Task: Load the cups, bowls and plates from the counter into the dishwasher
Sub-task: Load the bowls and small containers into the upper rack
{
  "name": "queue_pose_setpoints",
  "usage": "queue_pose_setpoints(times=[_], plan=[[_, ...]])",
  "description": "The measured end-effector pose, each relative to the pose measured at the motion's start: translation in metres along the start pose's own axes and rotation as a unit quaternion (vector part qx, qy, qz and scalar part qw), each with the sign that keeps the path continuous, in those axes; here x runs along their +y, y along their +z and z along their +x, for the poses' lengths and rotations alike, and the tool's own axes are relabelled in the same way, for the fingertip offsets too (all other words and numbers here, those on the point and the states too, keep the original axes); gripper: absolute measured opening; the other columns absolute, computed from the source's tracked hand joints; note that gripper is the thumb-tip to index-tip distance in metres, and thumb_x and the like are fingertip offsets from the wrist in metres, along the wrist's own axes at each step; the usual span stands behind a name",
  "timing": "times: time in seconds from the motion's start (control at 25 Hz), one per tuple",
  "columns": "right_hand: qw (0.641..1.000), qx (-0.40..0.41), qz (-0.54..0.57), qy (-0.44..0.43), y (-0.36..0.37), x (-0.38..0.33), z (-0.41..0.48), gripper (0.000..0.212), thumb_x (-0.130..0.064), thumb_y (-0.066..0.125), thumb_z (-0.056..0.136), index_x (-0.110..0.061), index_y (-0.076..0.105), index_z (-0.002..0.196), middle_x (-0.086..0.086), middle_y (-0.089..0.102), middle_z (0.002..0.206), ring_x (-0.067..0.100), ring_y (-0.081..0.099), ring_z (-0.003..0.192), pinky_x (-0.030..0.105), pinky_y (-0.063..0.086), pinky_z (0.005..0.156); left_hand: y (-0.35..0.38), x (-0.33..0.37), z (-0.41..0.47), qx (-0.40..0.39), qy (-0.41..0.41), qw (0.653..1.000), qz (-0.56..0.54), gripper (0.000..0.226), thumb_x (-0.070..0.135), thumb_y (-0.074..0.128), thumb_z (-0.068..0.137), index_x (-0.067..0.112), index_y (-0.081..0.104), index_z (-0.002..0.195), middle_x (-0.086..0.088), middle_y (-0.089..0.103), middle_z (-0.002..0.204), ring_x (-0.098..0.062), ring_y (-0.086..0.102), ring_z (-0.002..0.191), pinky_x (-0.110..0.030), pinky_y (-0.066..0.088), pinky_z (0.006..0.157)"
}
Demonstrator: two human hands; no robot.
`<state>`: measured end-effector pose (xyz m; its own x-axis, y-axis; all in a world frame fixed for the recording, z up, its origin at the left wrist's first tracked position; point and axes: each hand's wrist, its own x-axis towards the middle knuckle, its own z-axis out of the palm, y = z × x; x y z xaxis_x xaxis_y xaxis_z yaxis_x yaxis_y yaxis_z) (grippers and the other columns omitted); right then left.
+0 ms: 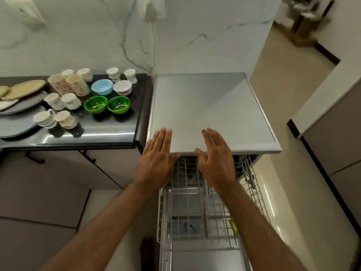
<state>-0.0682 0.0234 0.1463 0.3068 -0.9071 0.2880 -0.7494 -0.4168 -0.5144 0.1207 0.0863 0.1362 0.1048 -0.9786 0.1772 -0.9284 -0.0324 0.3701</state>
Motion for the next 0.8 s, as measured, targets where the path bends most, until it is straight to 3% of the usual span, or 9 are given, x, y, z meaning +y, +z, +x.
queue_pose_setpoints(times=[0.4, 0.56, 0.8], plan=[[0.990, -0.040, -0.010, -0.133, 0.046, -0.124, 0.076, 0.070, -0.030, 0.069, 0.093, -0.015, 0.037, 0.153, 0.008, 0.040, 0.157, 0.023, 0.036, 0.146, 0.040, 0.034, 0.119, -0.099, -0.108, 0.015, 0.094, -0.086, 0.991, 0.030, 0.074, 0.059, 0.031, 0.105, 0.023, 0.006, 0.164, 0.000, 0.002, 0.172, -0.014, -0.006, 0.158, -0.039, 0.005, 0.129], [0.987, -0.076, -0.011, -0.143, 0.104, -0.164, 0.109, 0.068, -0.031, 0.067, 0.091, -0.016, 0.040, 0.152, 0.006, 0.041, 0.157, 0.022, 0.035, 0.146, 0.034, 0.027, 0.120, -0.107, -0.181, 0.035, 0.095, -0.113, 0.988, 0.032, 0.075, 0.063, 0.029, 0.104, 0.024, 0.009, 0.164, 0.001, 0.003, 0.172, -0.012, -0.004, 0.157, -0.034, 0.002, 0.126], [0.980, -0.163, -0.021, -0.113, 0.207, -0.217, 0.173, 0.069, -0.037, 0.060, 0.097, -0.023, 0.029, 0.157, -0.001, 0.029, 0.164, 0.018, 0.023, 0.152, 0.040, 0.027, 0.122, -0.091, -0.300, 0.084, 0.045, -0.149, 0.987, 0.025, 0.075, 0.060, 0.034, 0.103, 0.024, 0.010, 0.164, -0.002, 0.007, 0.172, -0.017, 0.001, 0.158, -0.040, 0.008, 0.127]])
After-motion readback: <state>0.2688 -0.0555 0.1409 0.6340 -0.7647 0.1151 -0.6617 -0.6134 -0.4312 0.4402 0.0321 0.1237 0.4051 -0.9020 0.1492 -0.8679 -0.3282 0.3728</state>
